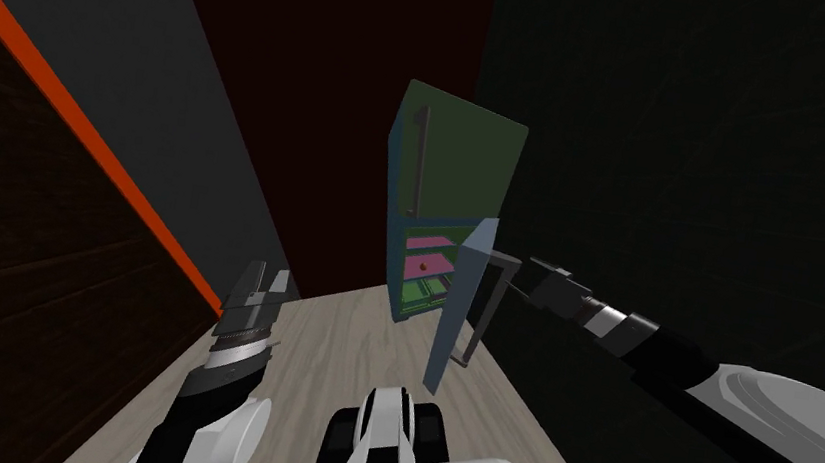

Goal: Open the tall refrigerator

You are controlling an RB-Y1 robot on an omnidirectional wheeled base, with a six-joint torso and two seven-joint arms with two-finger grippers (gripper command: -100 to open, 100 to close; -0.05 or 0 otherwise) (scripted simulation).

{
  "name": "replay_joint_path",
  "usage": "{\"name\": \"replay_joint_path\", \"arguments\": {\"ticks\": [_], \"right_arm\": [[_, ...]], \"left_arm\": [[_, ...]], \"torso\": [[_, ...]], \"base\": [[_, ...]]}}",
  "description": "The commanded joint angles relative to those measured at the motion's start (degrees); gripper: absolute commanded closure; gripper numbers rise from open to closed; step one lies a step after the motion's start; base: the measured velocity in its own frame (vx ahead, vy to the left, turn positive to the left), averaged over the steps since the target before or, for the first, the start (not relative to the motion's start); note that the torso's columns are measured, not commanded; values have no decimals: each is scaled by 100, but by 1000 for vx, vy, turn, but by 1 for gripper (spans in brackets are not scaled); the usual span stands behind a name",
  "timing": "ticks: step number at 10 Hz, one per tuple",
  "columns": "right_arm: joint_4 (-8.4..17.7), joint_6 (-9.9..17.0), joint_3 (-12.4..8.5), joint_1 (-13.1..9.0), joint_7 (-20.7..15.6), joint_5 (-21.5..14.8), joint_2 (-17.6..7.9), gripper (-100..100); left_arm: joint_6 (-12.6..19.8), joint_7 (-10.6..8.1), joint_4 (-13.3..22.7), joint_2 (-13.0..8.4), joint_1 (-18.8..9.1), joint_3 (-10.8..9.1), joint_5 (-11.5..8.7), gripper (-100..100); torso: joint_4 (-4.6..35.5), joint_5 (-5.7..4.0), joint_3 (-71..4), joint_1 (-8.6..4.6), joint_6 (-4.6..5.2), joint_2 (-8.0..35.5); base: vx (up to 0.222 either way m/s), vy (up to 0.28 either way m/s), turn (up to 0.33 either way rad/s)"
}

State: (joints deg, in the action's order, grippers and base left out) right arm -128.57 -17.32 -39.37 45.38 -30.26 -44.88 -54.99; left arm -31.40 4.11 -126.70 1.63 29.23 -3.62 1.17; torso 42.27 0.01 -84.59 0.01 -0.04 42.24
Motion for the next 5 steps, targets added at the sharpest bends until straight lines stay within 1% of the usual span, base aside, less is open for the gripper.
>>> {"name": "replay_joint_path", "arguments": {"ticks": [1,2,3,4,5], "right_arm": [[-17,35,-132,67,91,33,-120,-100],[-6,18,-64,34,35,15,-61,-100],[-19,11,-69,39,50,20,-70,100],[-160,-102,-22,28,39,51,-88,100],[-160,-102,-22,28,39,51,-88,100]], "left_arm": [[0,0,0,-1,-1,-1,0,0],[0,0,0,-2,1,-1,0,0],[0,0,0,-2,0,-2,0,0],[0,0,0,-2,-1,-2,0,0],[0,0,0,-4,-2,-3,0,0]], "torso": [[1,-9,2,-35,-1,6],[-2,-11,-6,-32,2,-12],[-6,-11,-8,-33,-1,-10],[8,-2,-9,-33,0,-4],[14,-8,2,-75,1,15]], "base": [[88,67,-25],[53,42,-18],[-7,19,-1],[-76,-170,44],[-95,-243,61]]}}
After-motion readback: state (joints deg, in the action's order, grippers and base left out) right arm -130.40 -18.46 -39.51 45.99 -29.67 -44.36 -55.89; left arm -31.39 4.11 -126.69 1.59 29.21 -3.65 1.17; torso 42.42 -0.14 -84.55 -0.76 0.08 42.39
